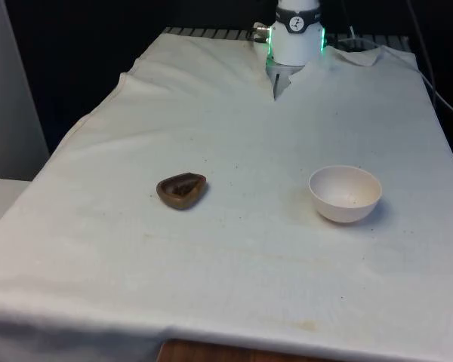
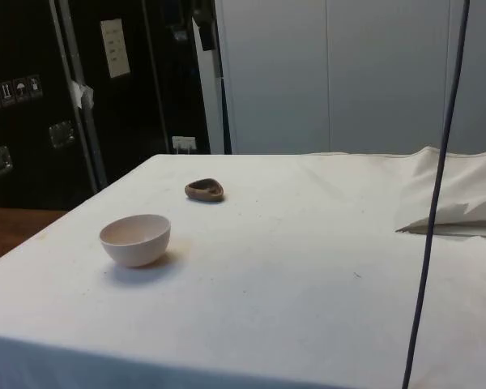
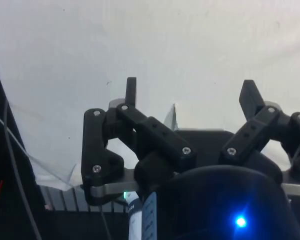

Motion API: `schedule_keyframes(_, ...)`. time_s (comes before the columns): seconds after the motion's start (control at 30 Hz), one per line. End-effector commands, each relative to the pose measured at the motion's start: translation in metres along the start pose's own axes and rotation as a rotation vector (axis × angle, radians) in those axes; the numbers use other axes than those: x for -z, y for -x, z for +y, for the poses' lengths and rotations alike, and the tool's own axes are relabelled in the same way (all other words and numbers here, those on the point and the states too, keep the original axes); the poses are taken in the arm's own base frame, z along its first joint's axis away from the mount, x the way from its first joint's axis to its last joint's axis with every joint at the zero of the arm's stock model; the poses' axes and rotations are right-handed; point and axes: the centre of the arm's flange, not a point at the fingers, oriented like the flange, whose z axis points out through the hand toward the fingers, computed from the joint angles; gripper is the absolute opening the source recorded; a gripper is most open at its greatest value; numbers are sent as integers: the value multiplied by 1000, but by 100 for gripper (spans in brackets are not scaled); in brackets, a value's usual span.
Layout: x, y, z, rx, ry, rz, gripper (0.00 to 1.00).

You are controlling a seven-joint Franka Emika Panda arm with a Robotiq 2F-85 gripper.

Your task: Pour the coffee beans from the cup into the bowl.

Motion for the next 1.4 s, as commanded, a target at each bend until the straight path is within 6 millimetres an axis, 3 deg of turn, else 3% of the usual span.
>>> schedule_keyframes(0.0,-1,-2,2,7,2,3,100)
schedule_keyframes(0.43,-9,-6,23,56,2,15,100)
schedule_keyframes(0.9,-5,-4,47,157,8,44,100)
schedule_keyframes(1.37,-3,-7,57,244,22,81,100)
